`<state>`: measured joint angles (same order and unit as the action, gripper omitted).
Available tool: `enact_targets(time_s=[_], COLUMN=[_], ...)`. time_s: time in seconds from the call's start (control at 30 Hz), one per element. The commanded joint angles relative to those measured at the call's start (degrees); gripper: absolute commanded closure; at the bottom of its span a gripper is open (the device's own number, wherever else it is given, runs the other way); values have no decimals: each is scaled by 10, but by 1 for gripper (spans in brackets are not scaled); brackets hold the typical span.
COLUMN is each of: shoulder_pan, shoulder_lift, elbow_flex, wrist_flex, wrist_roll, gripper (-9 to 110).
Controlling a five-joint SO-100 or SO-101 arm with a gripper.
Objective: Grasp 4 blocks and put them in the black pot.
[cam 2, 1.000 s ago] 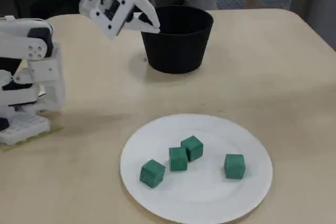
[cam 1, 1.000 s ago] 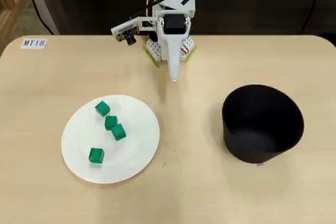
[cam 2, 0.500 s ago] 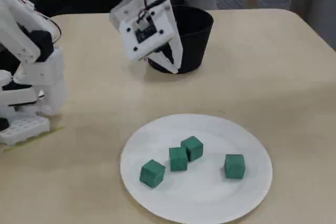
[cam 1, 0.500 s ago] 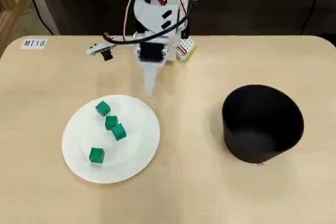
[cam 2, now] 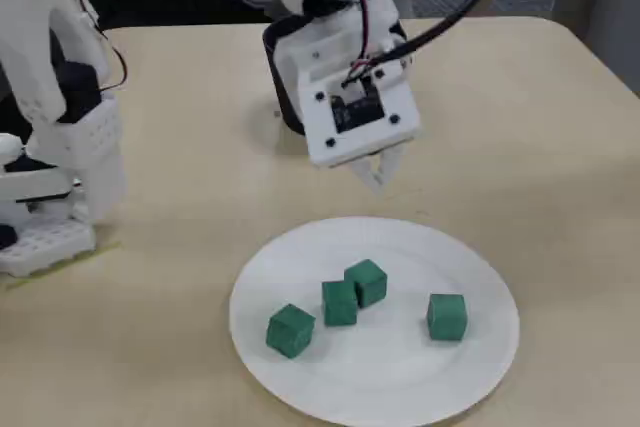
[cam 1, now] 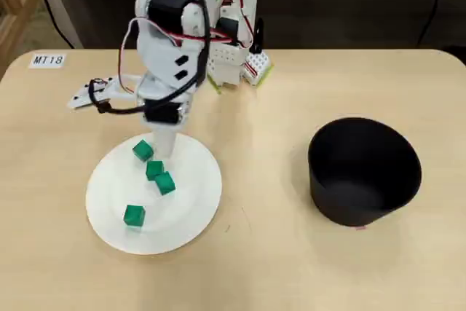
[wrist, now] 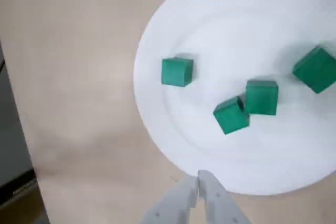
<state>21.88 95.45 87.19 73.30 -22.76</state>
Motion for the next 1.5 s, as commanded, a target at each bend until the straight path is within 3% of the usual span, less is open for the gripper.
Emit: enact_targets(time_s=[0.0,0.23,0.57,0.77,0.93,1.13,1.47], shoulder_pan=[6,23,59,65,55,41,27], shoulder_lift=[-10,-166,-282,-410,-417,-426,-462], elbow_flex=[-39,-216,-318,-497,-531,-533,-527], wrist_flex=[4,114,112,177,172,204,214], wrist_roll=[-7,-45,-75,-91,-108,-121,-98], gripper=[104,104,104,102,88,79,76])
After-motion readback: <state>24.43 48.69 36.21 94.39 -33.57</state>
